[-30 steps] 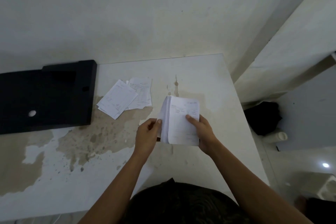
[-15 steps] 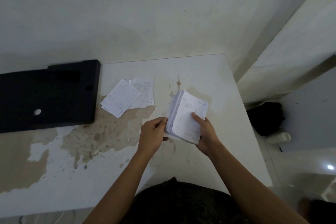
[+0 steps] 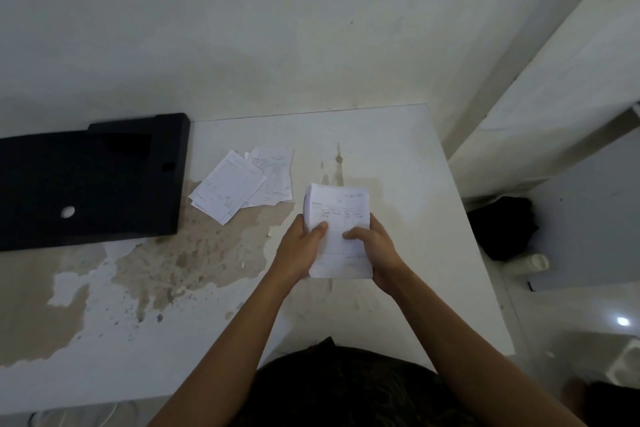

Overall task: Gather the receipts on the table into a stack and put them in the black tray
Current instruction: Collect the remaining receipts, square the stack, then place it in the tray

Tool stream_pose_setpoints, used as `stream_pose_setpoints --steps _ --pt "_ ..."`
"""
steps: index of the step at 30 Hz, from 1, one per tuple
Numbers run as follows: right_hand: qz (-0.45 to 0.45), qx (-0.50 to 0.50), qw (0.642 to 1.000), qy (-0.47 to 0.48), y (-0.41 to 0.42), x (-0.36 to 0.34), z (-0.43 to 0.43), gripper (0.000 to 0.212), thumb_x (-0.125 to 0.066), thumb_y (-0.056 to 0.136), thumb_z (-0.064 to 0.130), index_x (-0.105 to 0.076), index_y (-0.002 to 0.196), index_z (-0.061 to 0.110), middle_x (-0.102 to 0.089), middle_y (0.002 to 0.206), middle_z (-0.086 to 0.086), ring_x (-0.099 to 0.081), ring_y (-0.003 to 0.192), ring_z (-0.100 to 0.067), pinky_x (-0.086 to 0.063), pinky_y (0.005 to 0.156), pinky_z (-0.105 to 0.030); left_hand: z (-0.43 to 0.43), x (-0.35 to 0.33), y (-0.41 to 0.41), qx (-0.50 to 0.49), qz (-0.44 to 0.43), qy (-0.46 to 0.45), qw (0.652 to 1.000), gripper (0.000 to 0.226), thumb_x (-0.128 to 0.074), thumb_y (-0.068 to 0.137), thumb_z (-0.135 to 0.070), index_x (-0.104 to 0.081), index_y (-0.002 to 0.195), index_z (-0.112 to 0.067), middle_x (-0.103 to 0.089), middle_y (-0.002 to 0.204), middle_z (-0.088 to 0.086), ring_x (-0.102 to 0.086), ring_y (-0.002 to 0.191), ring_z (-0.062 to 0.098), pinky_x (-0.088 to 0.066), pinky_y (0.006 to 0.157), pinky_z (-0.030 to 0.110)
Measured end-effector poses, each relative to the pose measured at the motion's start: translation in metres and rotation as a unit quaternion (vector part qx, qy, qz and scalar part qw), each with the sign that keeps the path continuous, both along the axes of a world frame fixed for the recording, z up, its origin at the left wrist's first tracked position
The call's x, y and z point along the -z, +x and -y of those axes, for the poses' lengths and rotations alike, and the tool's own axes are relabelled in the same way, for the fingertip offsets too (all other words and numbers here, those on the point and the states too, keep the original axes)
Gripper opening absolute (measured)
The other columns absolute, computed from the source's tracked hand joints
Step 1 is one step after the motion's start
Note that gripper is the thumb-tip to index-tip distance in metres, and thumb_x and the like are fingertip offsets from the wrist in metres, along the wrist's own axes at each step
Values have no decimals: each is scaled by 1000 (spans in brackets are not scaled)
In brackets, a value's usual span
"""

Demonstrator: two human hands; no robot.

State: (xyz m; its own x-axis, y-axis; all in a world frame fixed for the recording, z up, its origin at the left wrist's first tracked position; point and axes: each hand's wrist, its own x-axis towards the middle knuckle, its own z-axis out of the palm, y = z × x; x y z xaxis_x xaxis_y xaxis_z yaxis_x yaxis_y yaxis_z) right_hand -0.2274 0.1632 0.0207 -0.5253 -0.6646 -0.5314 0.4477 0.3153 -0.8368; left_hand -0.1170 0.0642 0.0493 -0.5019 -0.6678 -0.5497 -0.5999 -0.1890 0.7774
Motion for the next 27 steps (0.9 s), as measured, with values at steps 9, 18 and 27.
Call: stream_pose_setpoints --steps 9,18,27 --pt "40 0 999 -6 3 -2 1 42 -61 71 11 -63 113 17 -70 111 -5 -63 103 -30 -54 83 -45 10 -2 14 -118 -95 66 986 32 -44 99 -40 -70 92 -21 -72 96 4 -67 90 21 -52 82 34" --pt "161 22 986 -29 3 6 -5 33 -67 91 22 -62 122 13 -71 115 -10 -69 98 -29 -58 76 -41 13 -6 17 -27 -44 -139 989 43 -43 100 -36 -51 63 -16 -53 59 0 -47 54 7 -38 56 18" --pt "214 164 960 -74 -12 17 -15 52 -71 88 22 -54 137 19 -62 134 -13 -58 121 -39 -53 90 -59 41 -22 26 -190 -61 -206 958 34 -40 102 -35 -61 95 -10 -57 82 -6 -54 76 9 -43 66 25"
